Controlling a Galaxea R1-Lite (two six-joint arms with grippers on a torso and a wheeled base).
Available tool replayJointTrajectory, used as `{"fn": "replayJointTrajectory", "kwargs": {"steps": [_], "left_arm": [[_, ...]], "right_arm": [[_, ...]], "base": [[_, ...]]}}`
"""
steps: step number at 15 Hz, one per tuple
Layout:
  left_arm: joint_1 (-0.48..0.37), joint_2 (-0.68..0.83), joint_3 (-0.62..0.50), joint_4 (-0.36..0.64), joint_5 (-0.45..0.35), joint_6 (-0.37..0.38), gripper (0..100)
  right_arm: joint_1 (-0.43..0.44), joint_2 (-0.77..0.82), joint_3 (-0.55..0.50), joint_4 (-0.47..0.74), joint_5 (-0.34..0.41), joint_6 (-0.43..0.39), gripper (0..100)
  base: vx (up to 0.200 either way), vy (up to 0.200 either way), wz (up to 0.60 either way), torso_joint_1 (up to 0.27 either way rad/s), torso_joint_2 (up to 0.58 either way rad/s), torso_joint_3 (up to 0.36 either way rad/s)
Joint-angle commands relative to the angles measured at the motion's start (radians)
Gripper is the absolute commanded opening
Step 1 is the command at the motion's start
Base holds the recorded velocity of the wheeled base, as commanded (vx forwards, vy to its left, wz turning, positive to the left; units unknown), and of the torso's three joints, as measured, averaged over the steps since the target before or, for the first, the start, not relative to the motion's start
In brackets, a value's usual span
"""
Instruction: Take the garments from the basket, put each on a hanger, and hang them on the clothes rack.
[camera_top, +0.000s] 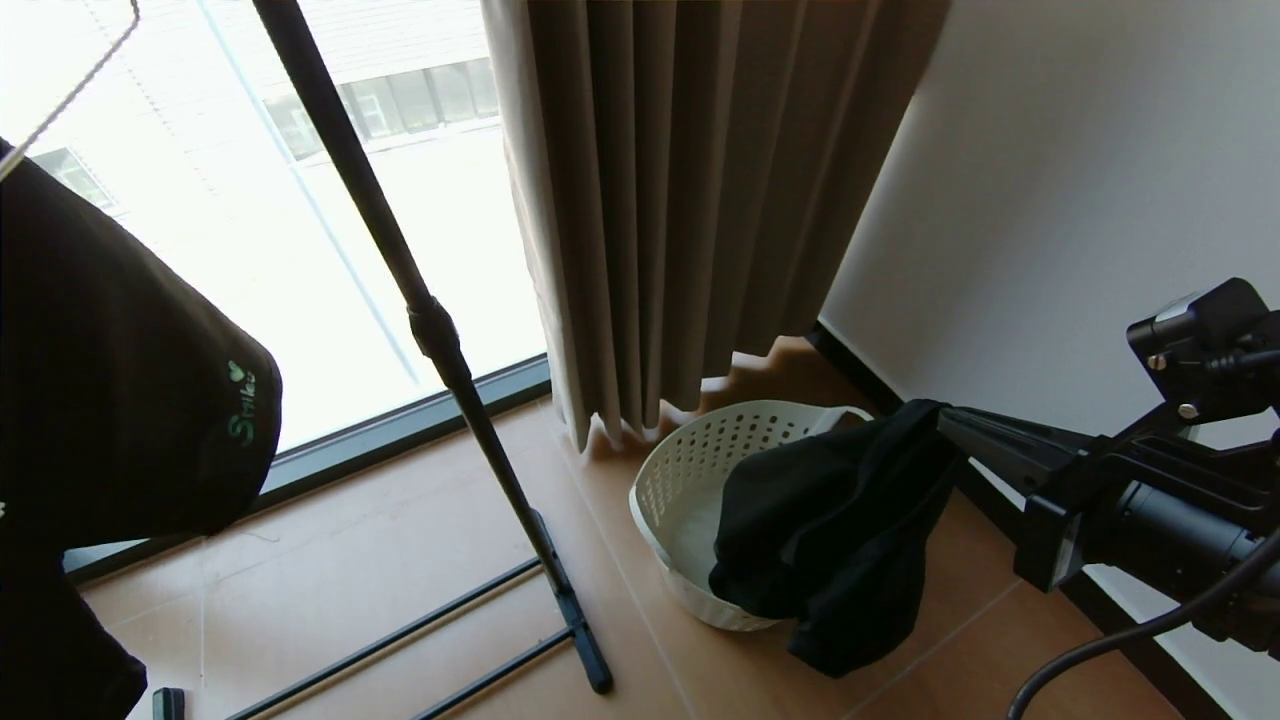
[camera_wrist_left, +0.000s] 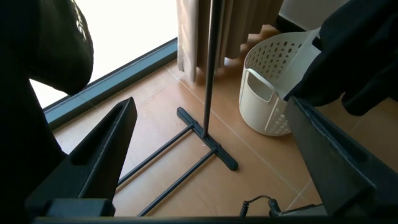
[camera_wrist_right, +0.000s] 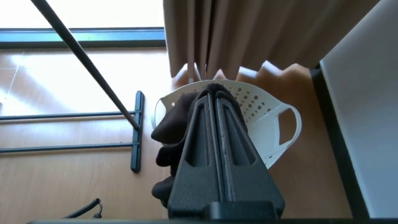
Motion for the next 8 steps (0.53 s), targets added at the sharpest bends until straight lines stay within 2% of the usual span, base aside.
{"fn": "replayJointTrajectory", "kwargs": {"steps": [1, 8], "left_arm": [[0.001, 0.001, 0.000, 0.000, 0.000, 0.000, 100], [0.001, 0.001, 0.000, 0.000, 0.000, 0.000, 100]], "right_arm": [[-0.010, 0.002, -0.001, -0.001, 0.001, 0.000, 0], [-0.010, 0.005, -0.001, -0.003, 0.001, 0.000, 0]], "base": [[0.000, 0.000, 0.00, 0.076, -0.25, 0.002], [0.000, 0.000, 0.00, 0.128, -0.43, -0.097]]}}
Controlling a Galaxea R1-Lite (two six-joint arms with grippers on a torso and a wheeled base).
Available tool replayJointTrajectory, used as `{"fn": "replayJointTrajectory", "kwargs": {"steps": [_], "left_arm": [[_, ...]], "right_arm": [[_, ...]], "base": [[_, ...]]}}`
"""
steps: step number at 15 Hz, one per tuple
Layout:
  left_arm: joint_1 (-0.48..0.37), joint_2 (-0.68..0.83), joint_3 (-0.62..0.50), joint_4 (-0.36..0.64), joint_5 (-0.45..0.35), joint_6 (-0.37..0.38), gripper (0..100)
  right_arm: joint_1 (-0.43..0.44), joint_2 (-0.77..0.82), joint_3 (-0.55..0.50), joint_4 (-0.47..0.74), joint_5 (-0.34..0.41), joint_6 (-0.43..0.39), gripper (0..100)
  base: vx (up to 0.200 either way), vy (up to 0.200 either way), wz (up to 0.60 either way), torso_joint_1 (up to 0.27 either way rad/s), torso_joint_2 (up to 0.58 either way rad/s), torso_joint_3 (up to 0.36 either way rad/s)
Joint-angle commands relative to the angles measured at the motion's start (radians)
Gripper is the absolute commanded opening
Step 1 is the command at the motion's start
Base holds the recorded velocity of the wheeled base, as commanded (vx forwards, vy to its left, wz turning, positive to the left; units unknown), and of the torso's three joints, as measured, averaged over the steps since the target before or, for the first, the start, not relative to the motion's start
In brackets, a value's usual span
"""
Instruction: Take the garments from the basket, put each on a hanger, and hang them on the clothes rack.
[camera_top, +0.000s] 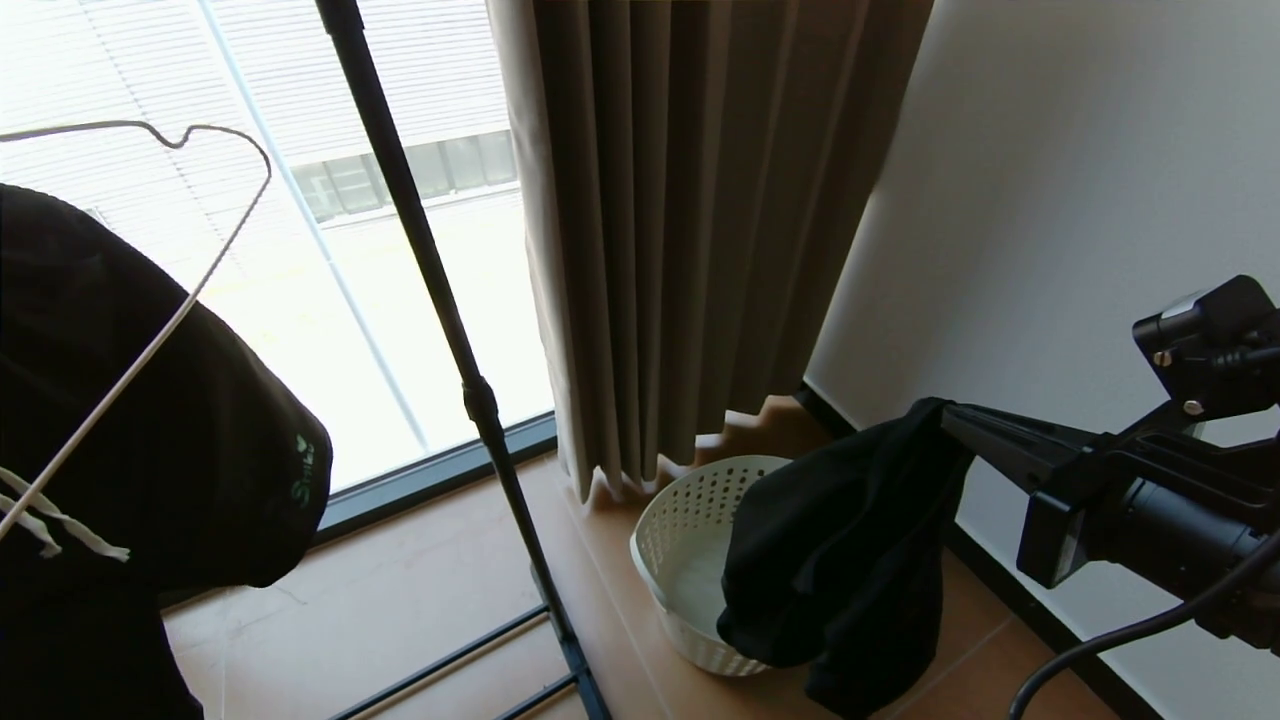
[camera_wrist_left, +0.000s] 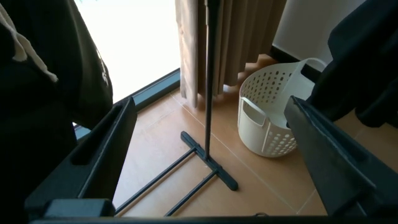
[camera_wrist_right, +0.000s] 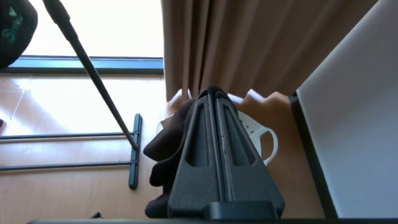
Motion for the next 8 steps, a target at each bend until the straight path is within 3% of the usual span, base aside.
{"fn": "replayJointTrajectory", "kwargs": {"steps": [1, 8], "left_arm": [[0.001, 0.001, 0.000, 0.000, 0.000, 0.000, 100], [0.001, 0.001, 0.000, -0.002, 0.000, 0.000, 100]], "right_arm": [[0.002, 0.004, -0.002, 0.001, 0.000, -0.002, 0], [0.000, 0.005, 0.015, -0.041, 0.001, 0.000, 0]], "base": [[0.000, 0.000, 0.00, 0.051, -0.15, 0.076], [0.000, 0.000, 0.00, 0.008, -0.02, 0.177]]}}
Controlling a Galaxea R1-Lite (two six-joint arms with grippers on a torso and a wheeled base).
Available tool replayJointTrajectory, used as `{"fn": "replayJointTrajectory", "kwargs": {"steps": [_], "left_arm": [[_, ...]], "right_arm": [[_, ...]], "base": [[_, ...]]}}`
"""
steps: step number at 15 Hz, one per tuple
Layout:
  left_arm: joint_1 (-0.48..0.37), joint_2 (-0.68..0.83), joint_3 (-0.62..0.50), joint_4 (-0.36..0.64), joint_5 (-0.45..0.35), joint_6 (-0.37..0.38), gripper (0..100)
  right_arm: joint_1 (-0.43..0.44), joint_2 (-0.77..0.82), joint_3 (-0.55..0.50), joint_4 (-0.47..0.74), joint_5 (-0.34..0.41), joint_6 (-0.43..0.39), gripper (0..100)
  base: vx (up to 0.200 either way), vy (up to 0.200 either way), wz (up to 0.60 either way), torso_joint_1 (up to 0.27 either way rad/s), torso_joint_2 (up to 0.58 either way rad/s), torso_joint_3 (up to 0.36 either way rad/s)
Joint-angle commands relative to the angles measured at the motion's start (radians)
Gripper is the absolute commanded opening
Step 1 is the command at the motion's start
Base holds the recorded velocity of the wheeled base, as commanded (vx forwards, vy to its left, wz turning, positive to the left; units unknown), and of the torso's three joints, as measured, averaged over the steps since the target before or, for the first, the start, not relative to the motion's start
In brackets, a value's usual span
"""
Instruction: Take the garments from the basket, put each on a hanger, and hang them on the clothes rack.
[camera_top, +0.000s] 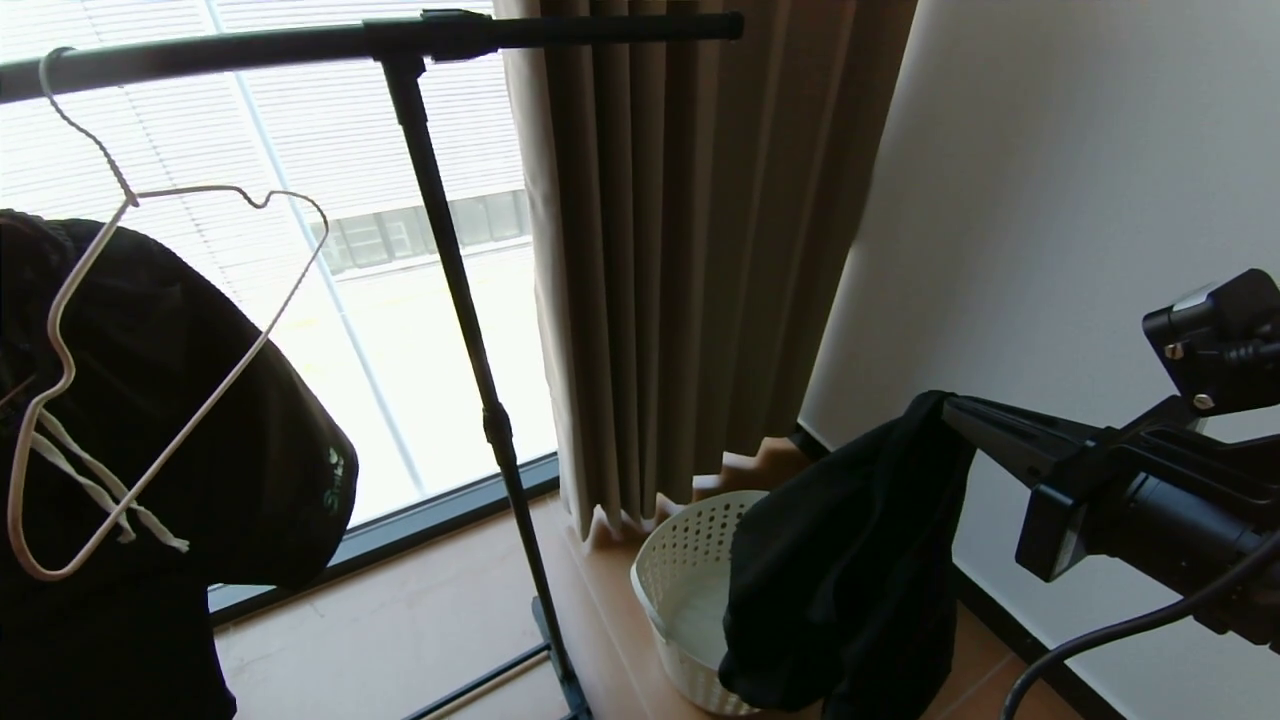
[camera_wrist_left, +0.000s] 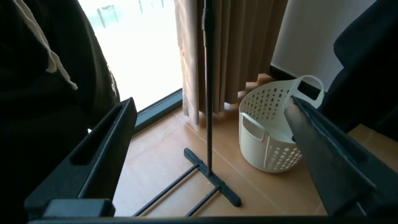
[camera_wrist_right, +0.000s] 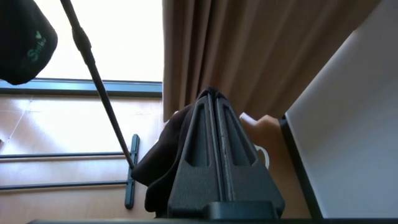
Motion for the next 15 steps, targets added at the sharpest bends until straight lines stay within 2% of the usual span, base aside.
{"fn": "replayJointTrajectory", "kwargs": {"steps": [1, 3, 9, 15], "left_arm": [[0.001, 0.001, 0.000, -0.001, 0.000, 0.000, 100], [0.001, 0.001, 0.000, -0.001, 0.000, 0.000, 100], [0.001, 0.001, 0.000, 0.001, 0.000, 0.000, 100], [0.001, 0.001, 0.000, 0.001, 0.000, 0.000, 100]], "right_arm": [[-0.013, 0.002, 0.006, 0.001, -0.001, -0.002, 0], [-0.023, 0.002, 0.008, -0.001, 0.004, -0.002, 0], [-0.023, 0.002, 0.008, -0.002, 0.016, -0.021, 0], [-0.025, 0.001, 0.013, -0.002, 0.016, -0.021, 0]], "base": [[0.000, 0.000, 0.00, 0.002, 0.00, 0.119], [0.000, 0.000, 0.00, 0.083, -0.21, -0.078], [0.000, 0.000, 0.00, 0.192, -0.50, -0.283], [0.000, 0.000, 0.00, 0.041, -0.10, -0.002]]}}
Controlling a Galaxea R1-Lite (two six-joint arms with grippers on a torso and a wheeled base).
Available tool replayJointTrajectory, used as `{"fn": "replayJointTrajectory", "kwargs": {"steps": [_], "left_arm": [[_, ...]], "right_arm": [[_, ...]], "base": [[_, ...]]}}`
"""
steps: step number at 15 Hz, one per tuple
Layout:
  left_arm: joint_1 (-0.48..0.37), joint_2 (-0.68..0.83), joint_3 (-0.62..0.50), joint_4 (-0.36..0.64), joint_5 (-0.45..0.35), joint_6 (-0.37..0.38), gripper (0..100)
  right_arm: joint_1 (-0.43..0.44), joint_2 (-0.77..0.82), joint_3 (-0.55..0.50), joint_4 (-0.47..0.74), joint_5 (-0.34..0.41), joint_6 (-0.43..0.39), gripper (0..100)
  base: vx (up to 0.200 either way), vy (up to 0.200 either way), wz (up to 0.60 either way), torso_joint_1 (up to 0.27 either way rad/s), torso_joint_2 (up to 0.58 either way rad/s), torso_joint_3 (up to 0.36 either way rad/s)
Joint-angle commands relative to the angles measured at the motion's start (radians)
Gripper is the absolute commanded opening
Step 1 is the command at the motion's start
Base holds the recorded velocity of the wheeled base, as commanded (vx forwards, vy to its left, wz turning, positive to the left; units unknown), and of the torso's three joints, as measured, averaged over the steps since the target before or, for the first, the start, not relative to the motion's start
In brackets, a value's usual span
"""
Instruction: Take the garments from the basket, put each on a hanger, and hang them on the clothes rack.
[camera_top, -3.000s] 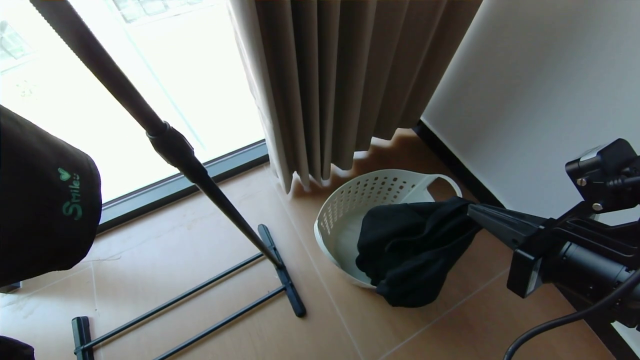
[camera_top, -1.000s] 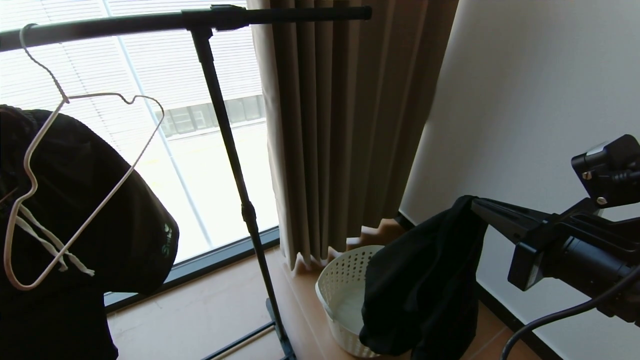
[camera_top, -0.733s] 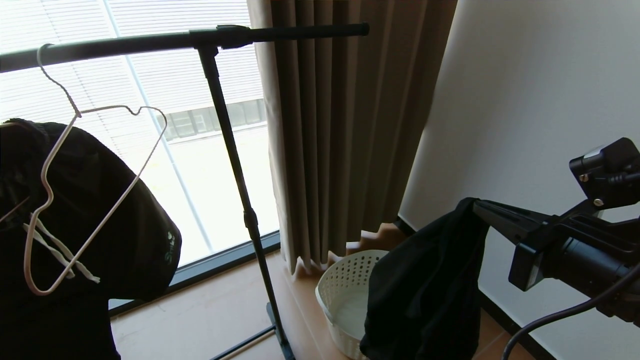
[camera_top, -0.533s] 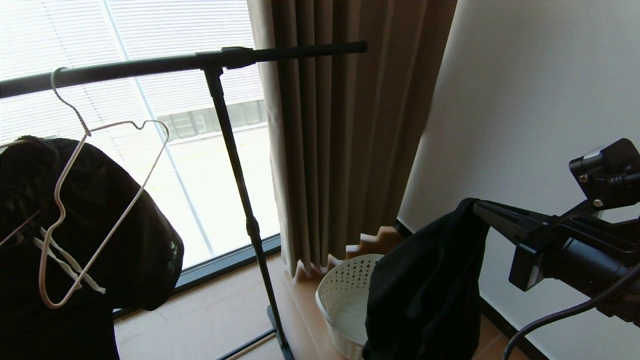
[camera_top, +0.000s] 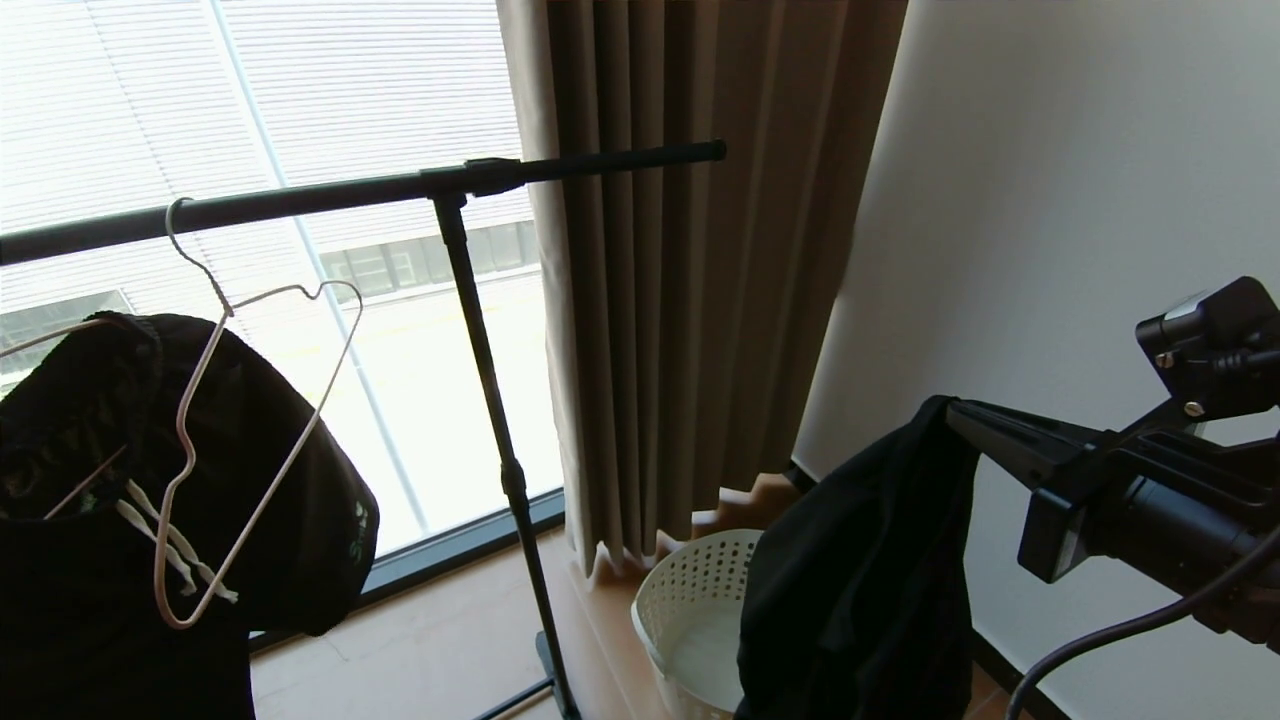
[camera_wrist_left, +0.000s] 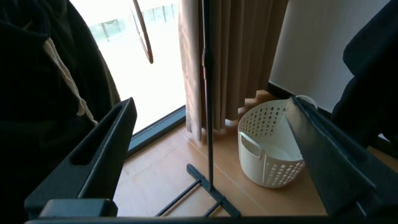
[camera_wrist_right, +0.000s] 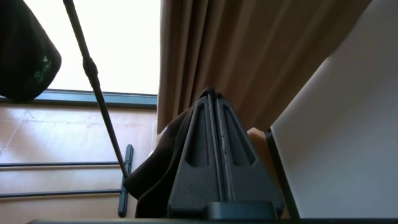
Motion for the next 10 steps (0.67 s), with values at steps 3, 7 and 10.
{"fn": "replayJointTrajectory", "kwargs": {"steps": [3, 7, 10], "left_arm": [[0.000, 0.001, 0.000, -0.001, 0.000, 0.000, 100], [0.000, 0.001, 0.000, -0.001, 0.000, 0.000, 100], [0.000, 0.001, 0.000, -0.001, 0.000, 0.001, 100]], "right_arm": [[-0.019, 0.000, 0.006, -0.001, 0.003, 0.001, 0], [-0.019, -0.002, 0.007, -0.001, 0.003, 0.001, 0], [-0.019, 0.000, 0.007, -0.001, 0.003, -0.001, 0]], "base": [[0.000, 0.000, 0.00, 0.074, -0.17, 0.032], [0.000, 0.000, 0.00, 0.202, -0.49, -0.234], [0.000, 0.000, 0.00, 0.176, -0.40, -0.222]]}}
